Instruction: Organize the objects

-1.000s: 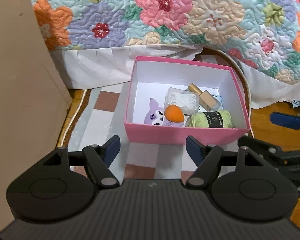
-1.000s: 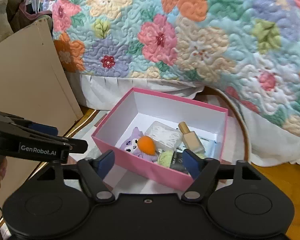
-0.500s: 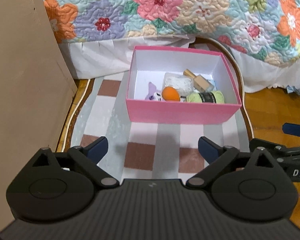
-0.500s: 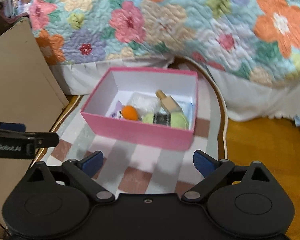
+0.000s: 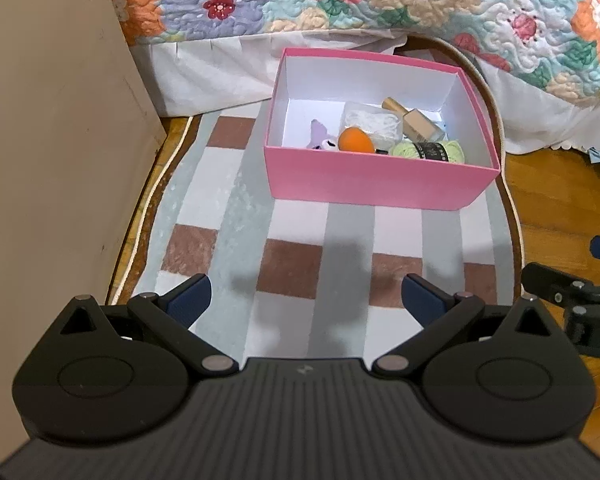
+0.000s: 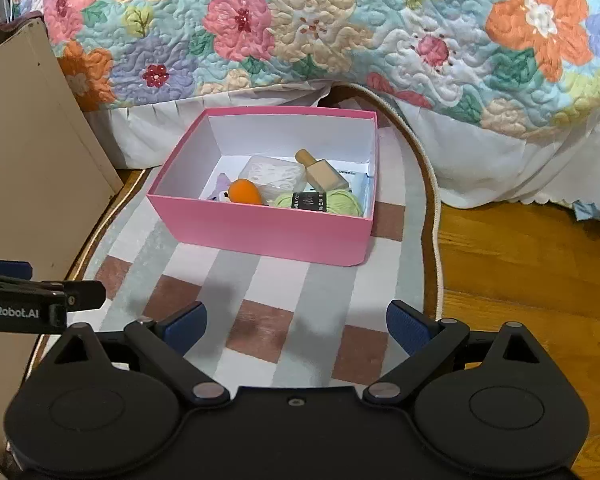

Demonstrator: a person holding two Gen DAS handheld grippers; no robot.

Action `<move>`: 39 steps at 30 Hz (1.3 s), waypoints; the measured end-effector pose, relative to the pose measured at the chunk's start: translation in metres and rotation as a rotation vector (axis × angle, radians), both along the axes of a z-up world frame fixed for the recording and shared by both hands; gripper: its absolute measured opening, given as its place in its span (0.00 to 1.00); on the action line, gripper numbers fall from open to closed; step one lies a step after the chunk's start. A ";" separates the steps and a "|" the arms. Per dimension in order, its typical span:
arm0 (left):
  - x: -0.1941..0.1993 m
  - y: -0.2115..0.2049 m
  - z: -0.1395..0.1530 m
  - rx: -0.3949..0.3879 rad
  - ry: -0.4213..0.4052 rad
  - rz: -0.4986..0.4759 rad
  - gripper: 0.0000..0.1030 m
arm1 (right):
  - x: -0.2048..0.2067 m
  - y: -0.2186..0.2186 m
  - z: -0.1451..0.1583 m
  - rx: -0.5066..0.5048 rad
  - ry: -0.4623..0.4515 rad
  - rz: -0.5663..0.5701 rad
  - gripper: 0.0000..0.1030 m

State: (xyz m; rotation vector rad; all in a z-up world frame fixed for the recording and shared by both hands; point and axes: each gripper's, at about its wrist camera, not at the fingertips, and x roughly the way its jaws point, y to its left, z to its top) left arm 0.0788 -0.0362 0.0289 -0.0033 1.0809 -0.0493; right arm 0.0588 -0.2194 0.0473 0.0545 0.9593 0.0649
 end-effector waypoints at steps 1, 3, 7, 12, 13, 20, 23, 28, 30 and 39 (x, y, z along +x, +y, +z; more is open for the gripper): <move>0.000 -0.001 -0.001 0.000 0.005 -0.002 1.00 | -0.001 0.000 0.001 -0.001 -0.001 0.004 0.96; -0.001 -0.003 -0.003 0.009 0.009 0.000 1.00 | -0.002 0.001 0.002 -0.001 0.002 0.004 0.96; -0.005 -0.002 -0.006 0.046 0.017 0.006 1.00 | -0.004 0.003 0.001 0.000 0.021 -0.011 0.96; -0.011 0.006 -0.009 0.054 0.027 0.026 1.00 | -0.006 0.005 -0.004 -0.004 0.047 -0.022 0.96; -0.011 0.006 -0.009 0.055 0.031 0.028 1.00 | -0.006 0.004 -0.004 -0.004 0.051 -0.029 0.96; -0.011 0.003 -0.011 0.064 0.038 0.020 1.00 | -0.006 0.004 -0.005 -0.009 0.057 -0.051 0.96; -0.013 0.001 -0.013 0.064 0.045 0.015 1.00 | -0.009 0.003 -0.004 -0.011 0.054 -0.054 0.96; -0.011 0.001 -0.015 0.065 0.053 0.017 1.00 | -0.011 0.006 -0.004 -0.023 0.052 -0.052 0.96; -0.012 0.002 -0.016 0.067 0.059 0.017 1.00 | -0.011 0.007 -0.004 -0.026 0.054 -0.051 0.96; -0.012 0.007 -0.016 0.070 0.064 0.032 1.00 | -0.012 0.012 -0.005 -0.063 0.052 -0.042 0.96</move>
